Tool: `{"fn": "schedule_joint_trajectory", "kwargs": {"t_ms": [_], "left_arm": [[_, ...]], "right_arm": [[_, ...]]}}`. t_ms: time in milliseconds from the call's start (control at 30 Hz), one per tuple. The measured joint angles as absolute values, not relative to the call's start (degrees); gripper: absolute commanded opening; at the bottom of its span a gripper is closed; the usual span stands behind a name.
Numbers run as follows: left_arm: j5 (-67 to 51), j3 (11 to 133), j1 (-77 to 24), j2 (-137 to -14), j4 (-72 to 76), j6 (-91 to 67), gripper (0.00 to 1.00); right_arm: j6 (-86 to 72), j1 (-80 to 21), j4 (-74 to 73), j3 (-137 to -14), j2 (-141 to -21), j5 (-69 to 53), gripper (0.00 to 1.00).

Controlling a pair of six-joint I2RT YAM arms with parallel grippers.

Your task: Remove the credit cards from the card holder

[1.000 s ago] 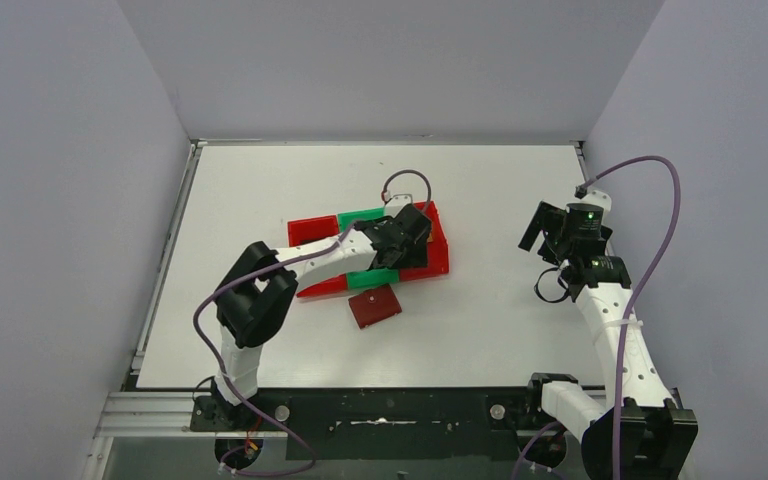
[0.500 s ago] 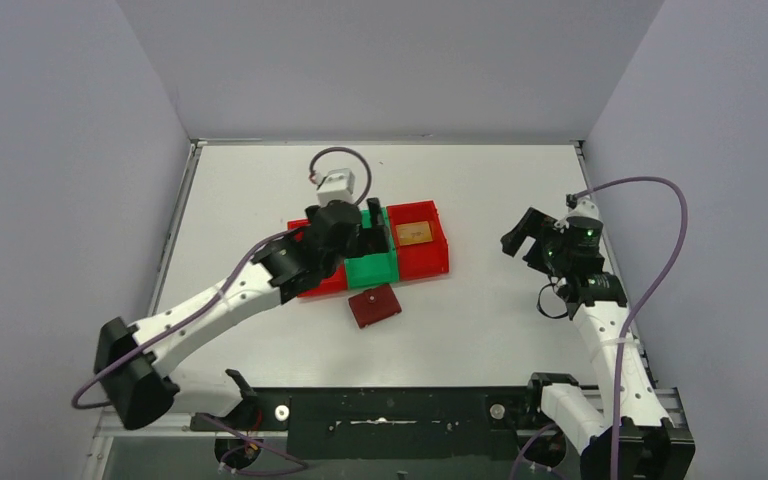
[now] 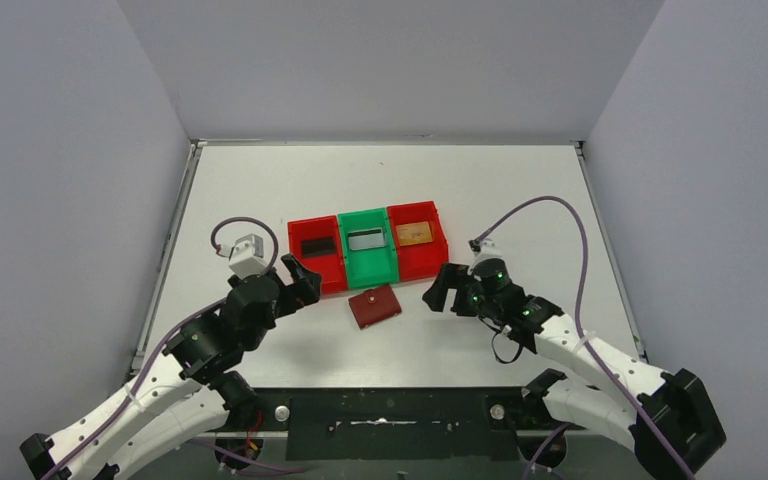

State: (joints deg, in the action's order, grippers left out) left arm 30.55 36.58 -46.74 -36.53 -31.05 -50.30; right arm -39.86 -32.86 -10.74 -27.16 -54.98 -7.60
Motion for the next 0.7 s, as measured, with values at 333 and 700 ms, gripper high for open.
{"fn": "schedule_joint_trajectory", "kwargs": {"t_ms": [333, 700], "left_arm": [[32.36, 36.56, -46.39, -36.16, -38.33, -53.45, 0.92], [32.21, 36.56, -46.37, -38.46, -39.99, -53.36, 0.92]], "right_arm": [[-41.47, -46.39, -5.06, -32.53, -69.56, 2.66, 0.74], [-40.80, -49.23, -2.24, -41.60, -85.25, 3.49, 0.55]]}}
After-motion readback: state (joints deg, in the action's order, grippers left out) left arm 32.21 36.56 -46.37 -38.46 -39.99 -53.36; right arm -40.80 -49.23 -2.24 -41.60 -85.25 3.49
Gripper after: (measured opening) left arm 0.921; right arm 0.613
